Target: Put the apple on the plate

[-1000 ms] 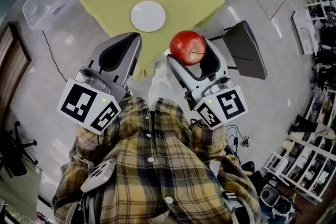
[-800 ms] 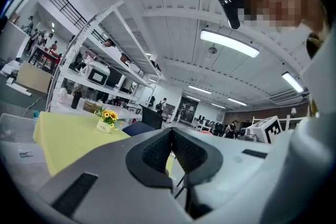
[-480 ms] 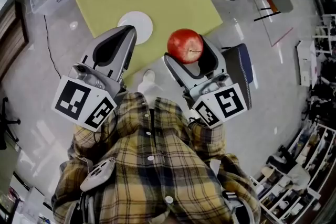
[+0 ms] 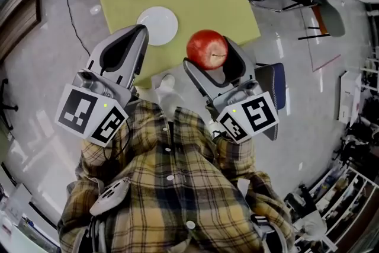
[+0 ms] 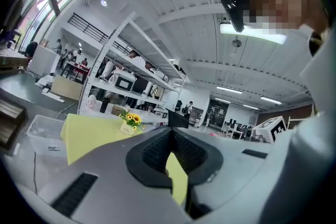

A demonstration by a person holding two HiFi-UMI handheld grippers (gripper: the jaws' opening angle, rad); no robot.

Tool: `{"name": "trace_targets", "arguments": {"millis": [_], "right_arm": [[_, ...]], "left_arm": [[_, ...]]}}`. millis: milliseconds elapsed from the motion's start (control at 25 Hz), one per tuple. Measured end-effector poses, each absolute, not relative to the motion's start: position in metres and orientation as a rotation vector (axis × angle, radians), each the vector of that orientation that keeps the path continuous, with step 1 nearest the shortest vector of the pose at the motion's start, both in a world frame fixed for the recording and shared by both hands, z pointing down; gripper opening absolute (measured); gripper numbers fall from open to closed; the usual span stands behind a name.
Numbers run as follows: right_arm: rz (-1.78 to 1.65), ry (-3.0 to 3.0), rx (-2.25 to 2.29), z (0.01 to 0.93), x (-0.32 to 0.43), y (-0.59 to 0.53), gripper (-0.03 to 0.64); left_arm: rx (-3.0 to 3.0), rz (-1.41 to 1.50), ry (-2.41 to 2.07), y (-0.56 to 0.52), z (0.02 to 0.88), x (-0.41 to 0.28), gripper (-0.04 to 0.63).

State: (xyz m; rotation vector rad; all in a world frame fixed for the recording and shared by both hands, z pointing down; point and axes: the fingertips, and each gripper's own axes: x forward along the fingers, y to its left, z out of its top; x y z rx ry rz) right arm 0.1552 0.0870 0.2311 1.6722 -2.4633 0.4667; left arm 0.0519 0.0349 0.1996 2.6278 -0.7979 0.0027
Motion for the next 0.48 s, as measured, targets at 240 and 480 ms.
{"name": "trace_targets", "arguments": {"millis": [240, 480], "right_arm": [[0.478, -2.483, 1.607, 0.237, 0.137, 0.063, 0.385], [0.494, -2.478, 1.581, 0.245, 0.107, 0.028, 0.385]], "left_arm": [[2.604, -0.002, -0.867, 0.019, 0.203, 0.027, 0.008], [2.62, 0.008, -0.864, -0.01, 0.204, 0.003, 0.008]]}}
